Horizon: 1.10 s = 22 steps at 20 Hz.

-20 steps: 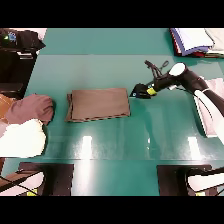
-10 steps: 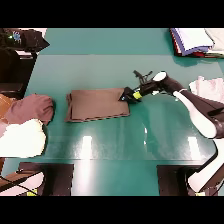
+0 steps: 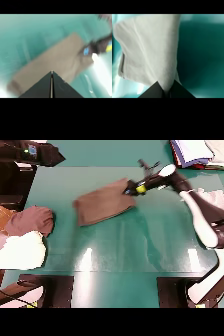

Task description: Fold the shirts.

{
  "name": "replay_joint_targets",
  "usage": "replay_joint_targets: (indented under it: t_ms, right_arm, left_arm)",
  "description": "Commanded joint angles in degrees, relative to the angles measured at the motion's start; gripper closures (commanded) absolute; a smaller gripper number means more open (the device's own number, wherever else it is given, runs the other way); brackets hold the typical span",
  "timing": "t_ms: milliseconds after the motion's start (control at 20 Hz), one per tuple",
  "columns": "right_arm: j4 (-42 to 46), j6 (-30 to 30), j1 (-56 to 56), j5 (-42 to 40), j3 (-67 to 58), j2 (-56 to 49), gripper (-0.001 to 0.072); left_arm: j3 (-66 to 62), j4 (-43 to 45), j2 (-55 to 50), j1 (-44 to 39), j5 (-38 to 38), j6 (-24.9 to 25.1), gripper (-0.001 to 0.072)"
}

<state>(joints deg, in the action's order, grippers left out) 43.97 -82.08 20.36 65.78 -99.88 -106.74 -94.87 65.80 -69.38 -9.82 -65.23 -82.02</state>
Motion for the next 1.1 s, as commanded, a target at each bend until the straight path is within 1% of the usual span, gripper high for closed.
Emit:
replay_joint_targets:
  t_ms: [0, 150, 300, 500, 600, 750, 1050]
  right_arm:
    - [9.46, -3.45, -11.13, 0.61, -0.04, 7.58, 0.0697]
    - [12.81, -4.04, -23.54, 0.57, 1.9, 14.73, 0.0698]
    - [13.07, -4.02, -35.15, 0.0, 3.58, 19.78, 0.0698]
    - [12.85, -3.96, -45.44, 0.42, 4.72, 22.01, 0.0698]
    - [12.63, -3.76, -47.52, 0.17, 4.72, 22.03, 0.0697]
    - [12.61, -3.76, -48.28, -1.16, 3.43, 22.01, 0.0698]
    - [12.66, -4.07, -48.11, 4.09, -11.93, 22.1, 0.0698]
  left_arm:
    - [0.0, 0.11, -0.02, -4.07, 0.17, 0.02, 0.0679]
    - [0.02, 0.13, -0.02, -5.79, 0.35, -0.02, 0.0679]
    - [0.02, -0.22, -0.02, -6.14, 0.39, -0.09, 0.0679]
    - [0.02, -0.26, -0.02, -6.14, 1.92, -0.57, 0.0679]
    - [0.02, -0.26, -0.02, -6.14, 3.26, -0.72, 0.0679]
    - [0.02, -0.26, -0.07, -6.14, 3.23, -0.72, 0.0679]
    - [0.02, -0.26, -0.09, -6.14, 2.95, -0.66, 0.0679]
